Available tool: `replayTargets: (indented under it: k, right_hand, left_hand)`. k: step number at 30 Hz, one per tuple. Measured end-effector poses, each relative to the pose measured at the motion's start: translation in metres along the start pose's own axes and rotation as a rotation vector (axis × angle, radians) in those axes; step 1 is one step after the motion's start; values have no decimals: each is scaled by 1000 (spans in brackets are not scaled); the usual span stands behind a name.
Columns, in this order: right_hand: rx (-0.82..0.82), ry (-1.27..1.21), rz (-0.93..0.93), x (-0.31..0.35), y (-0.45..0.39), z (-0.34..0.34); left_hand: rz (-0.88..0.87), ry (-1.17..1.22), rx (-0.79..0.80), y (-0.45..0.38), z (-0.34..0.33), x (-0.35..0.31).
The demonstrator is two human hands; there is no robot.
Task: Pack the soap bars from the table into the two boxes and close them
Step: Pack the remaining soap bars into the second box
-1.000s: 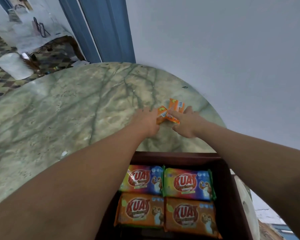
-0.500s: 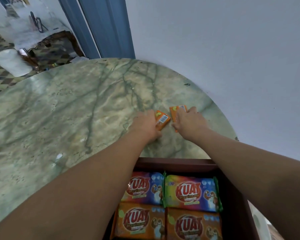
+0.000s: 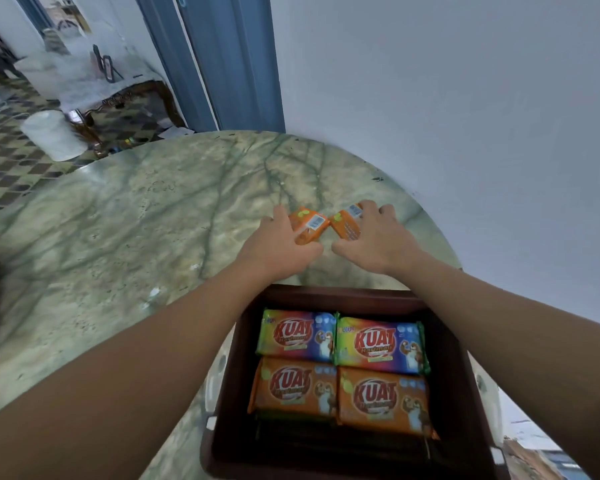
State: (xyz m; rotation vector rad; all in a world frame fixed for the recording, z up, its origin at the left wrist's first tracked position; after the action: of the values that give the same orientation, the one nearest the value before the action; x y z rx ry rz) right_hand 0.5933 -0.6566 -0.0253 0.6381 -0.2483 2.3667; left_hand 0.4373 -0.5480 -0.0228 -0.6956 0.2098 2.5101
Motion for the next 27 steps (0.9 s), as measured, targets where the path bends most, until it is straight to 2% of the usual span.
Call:
replayTargets:
  k: [4, 9, 12, 19, 27]
  right_hand:
    - [-142, -102, 49, 13, 38, 31]
    - [-230, -166, 152, 10, 110, 49]
    - [-196, -107, 190, 0, 151, 44]
    - [-5, 100, 320, -15, 202, 22]
    - [-6, 227, 375, -23, 219, 15]
  left_hand:
    - [-87, 3, -126, 50, 41, -4]
    - [-178, 54, -98, 116, 49, 9]
    - [-304, 13, -74, 153, 40, 10]
    - [-546, -123, -31, 203, 10, 6]
    - [-606, -80, -135, 202, 14, 5]
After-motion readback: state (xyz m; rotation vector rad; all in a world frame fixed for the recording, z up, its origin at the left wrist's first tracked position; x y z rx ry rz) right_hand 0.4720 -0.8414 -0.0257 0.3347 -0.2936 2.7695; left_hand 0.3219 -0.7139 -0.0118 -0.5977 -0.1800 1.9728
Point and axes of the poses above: each hand's wrist, its own y-axis away from the middle knuckle, its own z-axis out of the back of the hand, x = y × z, the point moved 10 cm from there along -y, towards the middle knuckle, and after that the axes turned 10 degrees about -x, right-handed, at the moved point
